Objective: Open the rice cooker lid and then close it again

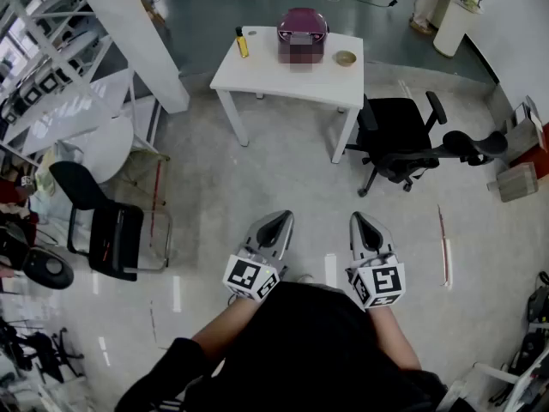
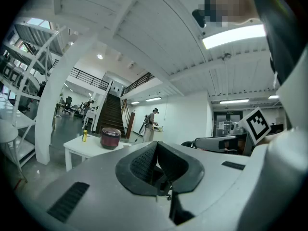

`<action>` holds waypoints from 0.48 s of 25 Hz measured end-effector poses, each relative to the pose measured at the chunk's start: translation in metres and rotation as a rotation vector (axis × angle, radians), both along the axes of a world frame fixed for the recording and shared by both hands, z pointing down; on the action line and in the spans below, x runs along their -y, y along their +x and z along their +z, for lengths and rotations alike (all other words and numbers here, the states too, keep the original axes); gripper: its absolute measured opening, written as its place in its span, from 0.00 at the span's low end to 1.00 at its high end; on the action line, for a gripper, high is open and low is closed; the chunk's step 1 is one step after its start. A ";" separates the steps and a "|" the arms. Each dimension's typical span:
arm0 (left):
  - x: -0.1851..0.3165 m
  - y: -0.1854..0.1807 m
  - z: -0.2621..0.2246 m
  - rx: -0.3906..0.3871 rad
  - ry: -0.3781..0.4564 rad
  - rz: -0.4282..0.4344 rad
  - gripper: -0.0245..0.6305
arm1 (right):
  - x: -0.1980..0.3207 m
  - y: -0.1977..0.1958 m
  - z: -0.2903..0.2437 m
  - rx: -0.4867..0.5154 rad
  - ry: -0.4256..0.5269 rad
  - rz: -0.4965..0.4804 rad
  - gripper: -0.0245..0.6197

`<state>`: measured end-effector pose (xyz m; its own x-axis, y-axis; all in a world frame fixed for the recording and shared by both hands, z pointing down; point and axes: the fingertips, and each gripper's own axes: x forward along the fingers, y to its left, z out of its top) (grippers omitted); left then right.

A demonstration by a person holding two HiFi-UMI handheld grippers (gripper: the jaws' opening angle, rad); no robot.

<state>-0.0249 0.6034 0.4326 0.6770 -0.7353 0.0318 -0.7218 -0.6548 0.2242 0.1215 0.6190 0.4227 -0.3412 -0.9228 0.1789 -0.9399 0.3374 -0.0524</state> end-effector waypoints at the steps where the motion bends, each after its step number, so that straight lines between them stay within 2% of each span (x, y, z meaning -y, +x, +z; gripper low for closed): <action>1: -0.001 0.003 0.001 -0.004 0.003 -0.004 0.04 | 0.000 0.003 -0.001 -0.007 0.004 0.003 0.03; 6: -0.006 0.009 0.001 -0.005 0.020 -0.001 0.04 | -0.002 0.013 -0.001 -0.027 0.019 0.033 0.03; 12: -0.011 0.007 0.001 -0.002 0.025 -0.011 0.04 | -0.007 0.023 -0.003 0.049 0.025 0.076 0.03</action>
<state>-0.0175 0.6145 0.4336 0.6690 -0.7432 0.0124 -0.7285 -0.6523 0.2092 0.1441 0.6262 0.4201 -0.2778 -0.9503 0.1402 -0.9594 0.2670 -0.0912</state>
